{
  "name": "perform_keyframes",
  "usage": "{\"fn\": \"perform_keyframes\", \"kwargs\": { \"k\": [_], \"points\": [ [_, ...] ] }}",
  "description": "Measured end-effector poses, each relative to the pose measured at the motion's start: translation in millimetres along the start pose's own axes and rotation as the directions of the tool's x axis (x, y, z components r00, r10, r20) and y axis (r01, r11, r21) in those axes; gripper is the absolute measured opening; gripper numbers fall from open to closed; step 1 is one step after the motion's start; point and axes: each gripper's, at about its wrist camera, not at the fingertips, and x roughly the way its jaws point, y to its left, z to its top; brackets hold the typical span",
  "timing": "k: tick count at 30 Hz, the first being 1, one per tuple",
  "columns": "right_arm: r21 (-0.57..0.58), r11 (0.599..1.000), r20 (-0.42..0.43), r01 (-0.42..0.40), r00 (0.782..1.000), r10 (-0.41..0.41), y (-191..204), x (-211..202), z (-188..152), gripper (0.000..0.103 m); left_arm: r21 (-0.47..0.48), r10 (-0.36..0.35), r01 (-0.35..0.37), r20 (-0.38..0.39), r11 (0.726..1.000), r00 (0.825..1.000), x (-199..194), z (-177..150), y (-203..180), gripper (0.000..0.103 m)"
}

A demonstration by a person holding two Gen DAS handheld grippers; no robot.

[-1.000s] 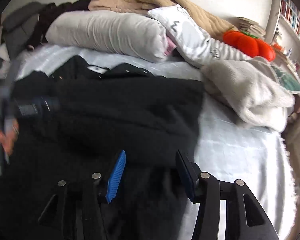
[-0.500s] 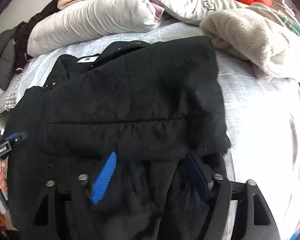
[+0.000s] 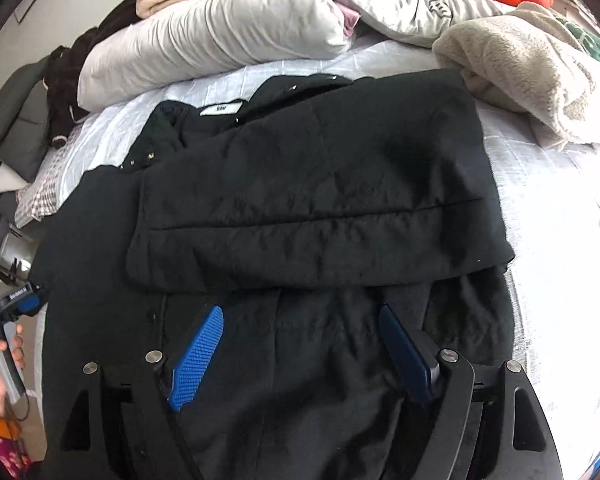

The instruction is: Fold large clothes

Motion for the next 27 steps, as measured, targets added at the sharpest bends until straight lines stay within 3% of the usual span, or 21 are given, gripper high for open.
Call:
{"fn": "perform_keyframes", "kwargs": {
  "k": [5,12,14,15,16,18,21,24,26,27],
  "points": [
    [-0.011,1.0,-0.007,0.015,1.0,-0.015,3.5,14.0,5.1,0.082,-0.093,0.007,-0.006,0.013,0.996,1.0,12.7,11.9,31.8,0.081],
    [-0.027,0.999,-0.015,0.027,1.0,-0.027,6.4,20.8,6.2,0.083,-0.221,-0.051,0.057,0.033,0.974,0.998,34.6,29.8,56.9,0.081],
    [-0.031,0.999,-0.02,0.025,0.999,-0.026,7.0,23.0,5.9,0.083,-0.236,-0.033,0.044,0.051,0.971,0.998,36.6,31.7,59.5,0.069],
    [-0.033,0.999,-0.022,0.022,1.0,-0.023,7.4,24.0,5.8,0.083,-0.222,0.005,0.007,0.057,0.975,0.998,36.6,33.0,57.6,0.045],
    [-0.035,0.999,-0.021,0.021,1.0,-0.022,7.7,24.9,6.1,0.083,-0.199,0.035,-0.021,0.066,0.98,0.997,36.2,34.7,53.7,0.004],
    [-0.035,0.999,-0.019,0.022,1.0,-0.023,9.4,27.2,8.0,0.082,-0.195,0.031,-0.013,0.093,0.981,0.995,30.9,37.6,51.2,0.0],
    [-0.03,0.999,-0.009,0.023,1.0,-0.023,7.5,25.8,9.4,0.082,-0.117,0.031,-0.003,0.239,0.993,0.97,-2.2,42.7,28.5,0.0],
    [-0.022,0.999,0.009,0.025,1.0,-0.025,3.4,21.8,11.1,0.082,0.049,-0.037,0.019,0.407,0.999,0.913,-54.3,42.2,-20.2,0.0],
    [-0.008,1.0,0.02,0.019,1.0,-0.019,0.1,19.3,12.6,0.082,0.148,-0.111,0.048,0.453,0.988,0.885,-83.1,39.3,-53.2,0.0],
    [-0.002,1.0,0.023,0.016,1.0,-0.016,-1.4,18.4,13.1,0.082,0.177,-0.139,0.065,0.452,0.982,0.881,-92.9,39.9,-67.4,0.0]
  ]
}}
